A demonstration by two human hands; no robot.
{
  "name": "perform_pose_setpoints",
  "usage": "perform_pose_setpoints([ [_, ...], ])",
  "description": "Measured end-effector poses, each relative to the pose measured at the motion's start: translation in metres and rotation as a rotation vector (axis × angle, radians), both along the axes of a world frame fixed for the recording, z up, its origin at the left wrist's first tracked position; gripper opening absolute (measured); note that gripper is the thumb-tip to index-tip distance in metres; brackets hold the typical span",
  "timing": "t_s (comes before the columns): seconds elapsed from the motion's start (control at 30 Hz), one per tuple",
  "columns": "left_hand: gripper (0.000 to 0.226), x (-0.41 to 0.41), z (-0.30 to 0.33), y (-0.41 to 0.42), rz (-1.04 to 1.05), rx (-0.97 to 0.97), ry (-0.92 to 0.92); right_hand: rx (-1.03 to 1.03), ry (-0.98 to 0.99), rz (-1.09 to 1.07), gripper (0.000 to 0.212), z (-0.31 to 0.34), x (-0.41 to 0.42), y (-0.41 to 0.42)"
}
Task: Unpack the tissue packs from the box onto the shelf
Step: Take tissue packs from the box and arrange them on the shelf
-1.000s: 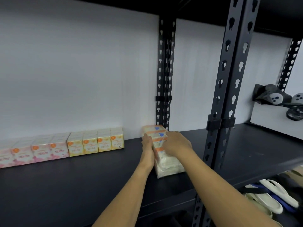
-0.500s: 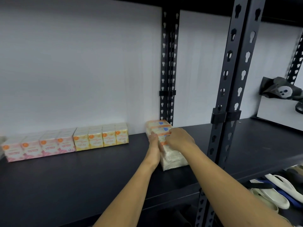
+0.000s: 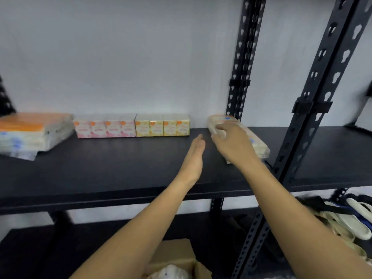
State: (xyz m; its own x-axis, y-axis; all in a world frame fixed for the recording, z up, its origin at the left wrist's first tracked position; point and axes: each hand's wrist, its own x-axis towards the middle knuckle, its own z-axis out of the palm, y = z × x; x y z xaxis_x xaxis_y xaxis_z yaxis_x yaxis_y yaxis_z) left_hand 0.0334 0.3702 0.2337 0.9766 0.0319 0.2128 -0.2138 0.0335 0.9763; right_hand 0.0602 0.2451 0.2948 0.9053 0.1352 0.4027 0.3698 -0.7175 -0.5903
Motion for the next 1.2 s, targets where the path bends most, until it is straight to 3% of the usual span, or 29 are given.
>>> perform_pose_setpoints([
  [0.13, 0.057, -0.084, -0.015, 0.055, -0.025, -0.057, -0.066, 0.214, 0.003, 0.197, 0.036, -0.013, -0.073, 0.035],
  [0.27, 0.051, -0.174, -0.051, 0.123, 0.113, 0.001, -0.050, 0.381, 0.094, 0.399, 0.026, -0.050, -0.143, 0.076],
  [0.37, 0.053, -0.227, -0.089, 0.164, 0.276, 0.098, 0.004, 0.374, 0.221, 0.532, 0.023, -0.095, -0.182, 0.107],
  [0.47, 0.037, -0.258, -0.138, 0.191, 0.384, 0.171, 0.128, 0.275, 0.392, 0.602, 0.021, -0.150, -0.204, 0.132],
  [0.57, 0.022, -0.276, -0.202, 0.206, 0.478, 0.270, 0.369, 0.071, 0.513, 0.560, 0.019, -0.213, -0.211, 0.143],
  [0.67, 0.015, -0.279, -0.252, 0.214, 0.456, 0.448, 0.495, -0.066, 0.653, 0.452, 0.014, -0.279, -0.206, 0.135],
  [0.8, 0.021, -0.264, -0.277, 0.213, 0.356, 0.577, 0.611, -0.237, 0.669, 0.301, 0.034, -0.336, -0.197, 0.112],
  [0.9, 0.030, -0.257, -0.289, 0.209, 0.212, 0.717, 0.621, -0.447, 0.758, 0.209, 0.062, -0.361, -0.197, 0.098],
  [1.0, 0.037, -0.255, -0.299, 0.199, 0.077, 0.864, 0.649, -0.630, 0.944, 0.103, 0.116, -0.384, -0.205, 0.094],
  [1.03, 0.038, -0.255, -0.301, 0.196, 0.050, 0.882, 0.648, -0.630, 0.997, 0.062, 0.126, -0.391, -0.209, 0.094],
  [1.1, 0.040, -0.256, -0.305, 0.191, 0.015, 0.902, 0.650, -0.585, 1.057, -0.016, 0.125, -0.402, -0.220, 0.096],
  [1.2, 0.041, -0.258, -0.310, 0.191, -0.015, 0.919, 0.660, -0.496, 1.020, -0.093, 0.098, -0.409, -0.227, 0.094],
])
